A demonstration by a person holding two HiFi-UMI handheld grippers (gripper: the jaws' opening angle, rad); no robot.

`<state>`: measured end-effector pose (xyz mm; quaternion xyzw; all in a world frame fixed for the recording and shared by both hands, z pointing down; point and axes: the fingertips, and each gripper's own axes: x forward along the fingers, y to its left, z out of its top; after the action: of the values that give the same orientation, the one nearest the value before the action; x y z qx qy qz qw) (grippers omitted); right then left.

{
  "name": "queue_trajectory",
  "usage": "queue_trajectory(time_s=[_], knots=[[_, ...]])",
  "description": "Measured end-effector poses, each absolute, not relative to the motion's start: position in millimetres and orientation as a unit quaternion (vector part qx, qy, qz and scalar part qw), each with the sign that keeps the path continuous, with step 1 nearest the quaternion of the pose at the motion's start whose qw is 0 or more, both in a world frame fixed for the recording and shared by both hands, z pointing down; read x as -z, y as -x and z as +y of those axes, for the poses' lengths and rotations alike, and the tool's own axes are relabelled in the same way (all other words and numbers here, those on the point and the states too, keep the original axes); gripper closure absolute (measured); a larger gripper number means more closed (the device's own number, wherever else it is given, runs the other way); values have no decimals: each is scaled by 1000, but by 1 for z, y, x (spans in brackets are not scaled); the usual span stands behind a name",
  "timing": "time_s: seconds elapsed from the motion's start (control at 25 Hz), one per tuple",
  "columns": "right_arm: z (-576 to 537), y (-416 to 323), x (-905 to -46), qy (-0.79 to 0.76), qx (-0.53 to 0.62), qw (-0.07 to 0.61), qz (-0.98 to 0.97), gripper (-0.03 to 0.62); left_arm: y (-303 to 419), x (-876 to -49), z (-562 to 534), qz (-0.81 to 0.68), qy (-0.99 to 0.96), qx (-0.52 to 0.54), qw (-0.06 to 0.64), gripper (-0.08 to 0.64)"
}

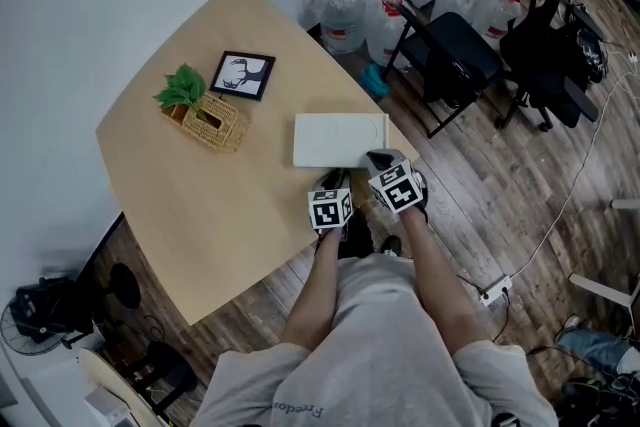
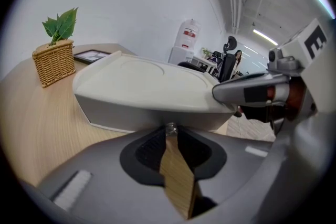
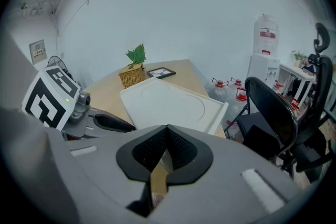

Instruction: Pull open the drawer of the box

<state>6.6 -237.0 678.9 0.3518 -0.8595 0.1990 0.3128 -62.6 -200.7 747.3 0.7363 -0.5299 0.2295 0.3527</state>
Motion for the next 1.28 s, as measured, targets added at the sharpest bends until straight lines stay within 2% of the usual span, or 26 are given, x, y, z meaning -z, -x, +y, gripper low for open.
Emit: queue_trajectory(time_s=[1.28], knots=[[-239, -6, -677, -358, -193, 310, -859, 591, 66, -745, -180, -528, -736, -240, 350, 443]])
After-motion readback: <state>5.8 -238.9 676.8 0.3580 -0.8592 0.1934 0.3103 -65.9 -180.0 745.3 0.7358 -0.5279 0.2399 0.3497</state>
